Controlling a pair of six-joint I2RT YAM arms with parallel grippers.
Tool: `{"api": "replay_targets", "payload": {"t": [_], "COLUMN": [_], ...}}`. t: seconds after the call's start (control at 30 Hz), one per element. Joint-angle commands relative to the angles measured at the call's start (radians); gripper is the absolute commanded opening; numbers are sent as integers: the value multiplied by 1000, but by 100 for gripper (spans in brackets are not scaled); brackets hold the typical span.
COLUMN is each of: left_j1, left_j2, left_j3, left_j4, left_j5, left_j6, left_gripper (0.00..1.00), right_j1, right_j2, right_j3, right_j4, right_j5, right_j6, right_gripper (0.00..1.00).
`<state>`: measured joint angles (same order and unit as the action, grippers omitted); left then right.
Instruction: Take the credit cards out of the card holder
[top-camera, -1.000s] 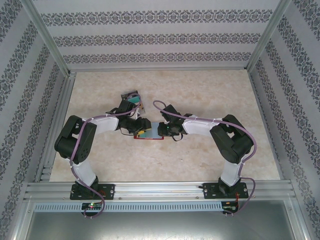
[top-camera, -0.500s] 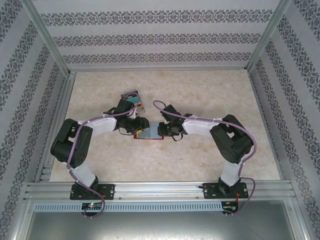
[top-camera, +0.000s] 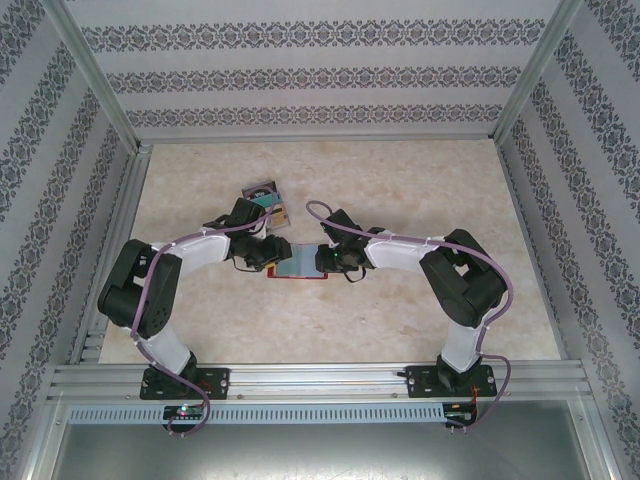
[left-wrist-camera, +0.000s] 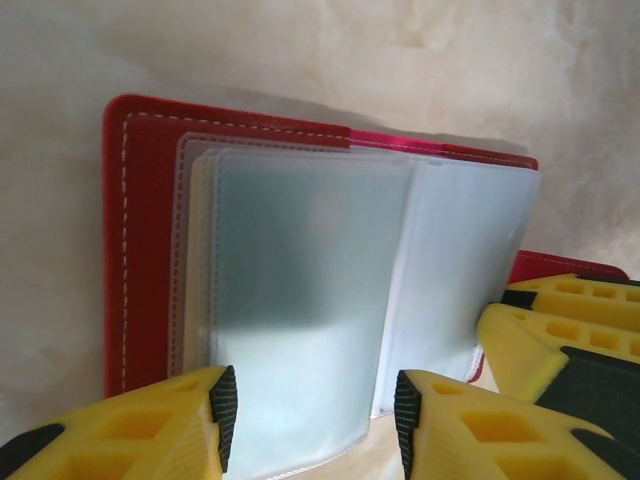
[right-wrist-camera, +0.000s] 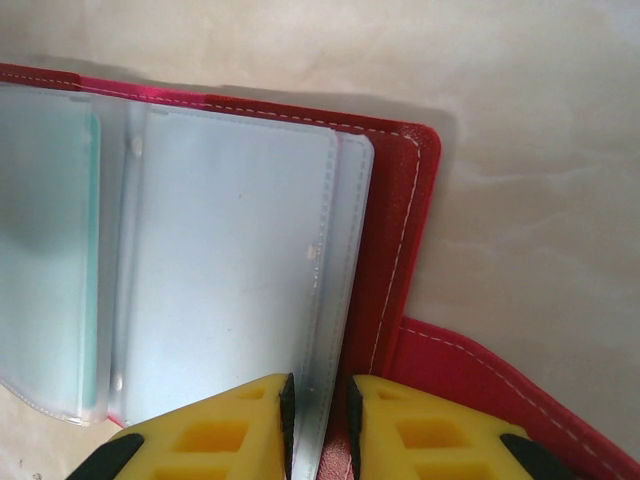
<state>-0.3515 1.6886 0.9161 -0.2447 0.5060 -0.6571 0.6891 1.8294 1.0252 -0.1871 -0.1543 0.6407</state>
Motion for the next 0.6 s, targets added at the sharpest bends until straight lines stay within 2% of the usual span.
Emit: {"api": "replay_targets", "payload": {"t": [0.0,0.27,0.57], "left_j1": [6,8,-1], "left_j2": [-3,-19,42], "left_j3": [-2,-7,-5], "left_j4": [-48,-64,-27], "left_j5": [-40,-59,12], "left_j6": [24,27,22], "left_gripper": [47,47,47], "right_j1": [1,3,4], "right_j2": [33,37,37], "right_j3": [-18,-16,-18], "right_j4": [-5,-1,1], "right_j5": [-21,-24,-25], "right_j6": [14,16,17], "right_gripper": [25,25,25]}}
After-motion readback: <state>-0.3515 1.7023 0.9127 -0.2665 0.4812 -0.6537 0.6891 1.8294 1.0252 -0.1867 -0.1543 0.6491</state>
